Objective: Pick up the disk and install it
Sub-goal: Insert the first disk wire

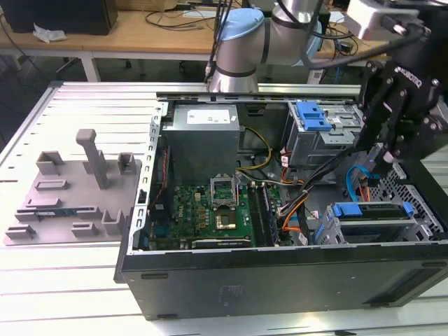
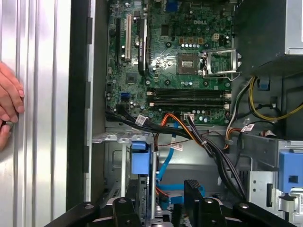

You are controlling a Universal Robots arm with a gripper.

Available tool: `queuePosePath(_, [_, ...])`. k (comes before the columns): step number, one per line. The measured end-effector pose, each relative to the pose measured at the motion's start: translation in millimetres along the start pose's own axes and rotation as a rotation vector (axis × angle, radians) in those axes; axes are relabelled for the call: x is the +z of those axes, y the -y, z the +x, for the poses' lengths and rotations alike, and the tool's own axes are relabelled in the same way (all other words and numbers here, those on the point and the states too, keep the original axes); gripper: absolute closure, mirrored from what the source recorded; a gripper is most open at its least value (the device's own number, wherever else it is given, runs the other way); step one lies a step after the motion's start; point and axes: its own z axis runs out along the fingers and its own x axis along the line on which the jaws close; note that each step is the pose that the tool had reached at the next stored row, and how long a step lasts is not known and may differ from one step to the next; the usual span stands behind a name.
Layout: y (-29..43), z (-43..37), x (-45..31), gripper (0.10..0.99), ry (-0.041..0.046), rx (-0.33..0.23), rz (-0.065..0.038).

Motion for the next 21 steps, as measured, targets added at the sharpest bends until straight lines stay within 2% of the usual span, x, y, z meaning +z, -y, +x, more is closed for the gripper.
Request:
queuePosePath(2, [1.5, -5.3, -0.2, 0.580, -0.0153, 0.000, -0.001])
queuePosePath(4, [4.4, -8.3, -0.1, 0.580, -0.0348, 0.000, -0.002])
queuePosePath(5, [6.2, -9.1, 0.1, 0.580, -0.0413, -0.001, -0.002])
queuePosePath(8, [20.5, -13.3, -0.1, 0.580, -0.0717, 0.001, -0.004])
queuePosePath(9, [21.6, -13.3, 0.0, 0.580, -0.0777, 0.005, -0.005])
queuePosePath(10, [22.7, -13.3, 0.1, 0.580, -0.0881, 0.011, -0.006])
queuePosePath(12, [25.7, -13.4, 0.5, 0.580, -0.1242, 0.025, -0.007])
queuePosePath(13, [26.5, -13.5, 0.6, 0.580, -0.1369, 0.028, -0.008])
queuePosePath(14, [27.6, -13.6, 0.6, 0.580, -0.1561, 0.031, -0.008])
queuePosePath(16, [29.1, -14.3, 0.7, 0.580, -0.1875, 0.034, -0.009])
queuePosePath(17, [30.4, -14.9, 0.8, 0.580, -0.2152, 0.037, -0.010])
queuePosePath(18, [31.3, -15.3, 0.8, 0.580, -0.2353, 0.039, -0.010])
queuePosePath(19, [31.9, -15.5, 0.8, 0.580, -0.2509, 0.041, -0.010])
queuePosePath(20, [32.8, -15.7, 1.0, 0.580, -0.2729, 0.048, -0.011])
queuePosePath(21, [32.8, -15.7, 1.4, 0.580, -0.2817, 0.062, -0.010])
